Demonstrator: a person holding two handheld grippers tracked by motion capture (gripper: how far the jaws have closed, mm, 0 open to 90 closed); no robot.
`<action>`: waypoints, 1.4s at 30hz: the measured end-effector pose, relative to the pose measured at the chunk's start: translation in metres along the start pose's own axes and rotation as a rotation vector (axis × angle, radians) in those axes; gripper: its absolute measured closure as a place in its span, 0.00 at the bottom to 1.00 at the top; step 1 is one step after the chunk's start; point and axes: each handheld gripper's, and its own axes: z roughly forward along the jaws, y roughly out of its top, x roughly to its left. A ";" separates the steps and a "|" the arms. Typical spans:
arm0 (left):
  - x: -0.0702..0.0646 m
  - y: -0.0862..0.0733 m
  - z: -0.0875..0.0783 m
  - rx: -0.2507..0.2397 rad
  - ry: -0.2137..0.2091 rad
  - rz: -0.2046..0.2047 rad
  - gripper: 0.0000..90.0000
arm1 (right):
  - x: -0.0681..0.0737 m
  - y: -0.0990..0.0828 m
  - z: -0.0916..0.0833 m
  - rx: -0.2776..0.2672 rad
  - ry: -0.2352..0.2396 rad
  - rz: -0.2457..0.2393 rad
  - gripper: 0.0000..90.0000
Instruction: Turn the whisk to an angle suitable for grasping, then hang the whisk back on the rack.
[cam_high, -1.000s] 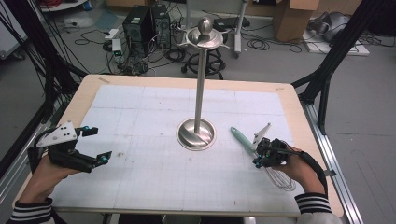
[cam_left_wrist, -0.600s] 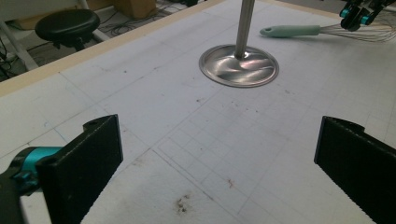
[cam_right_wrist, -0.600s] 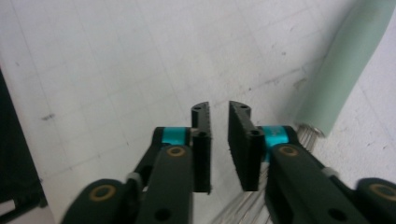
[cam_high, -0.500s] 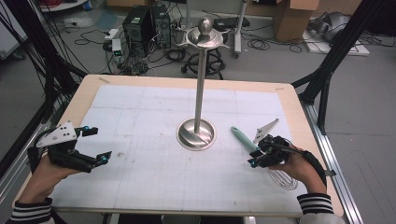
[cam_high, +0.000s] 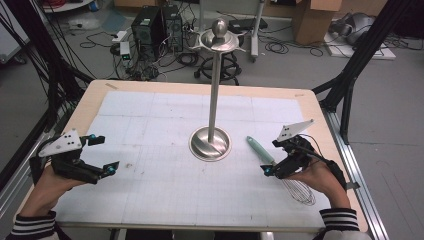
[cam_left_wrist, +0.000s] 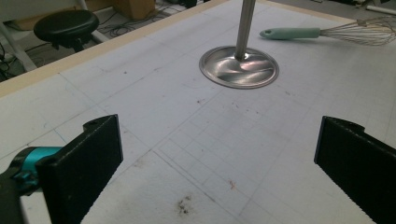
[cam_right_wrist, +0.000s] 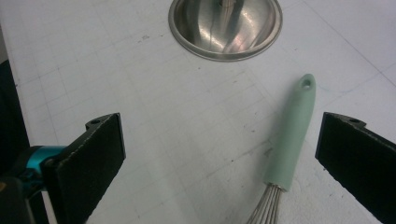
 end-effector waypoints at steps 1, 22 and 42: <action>0.000 0.000 0.000 -0.001 0.000 -0.001 0.02 | 0.000 0.001 -0.001 -0.004 0.003 -0.002 0.01; -0.001 0.000 -0.001 -0.001 0.001 0.001 0.02 | -0.009 0.002 -0.005 -0.017 -0.039 0.021 0.01; 0.000 0.000 0.000 -0.004 -0.002 -0.004 0.02 | -0.037 -0.013 0.021 0.005 -0.077 0.133 0.01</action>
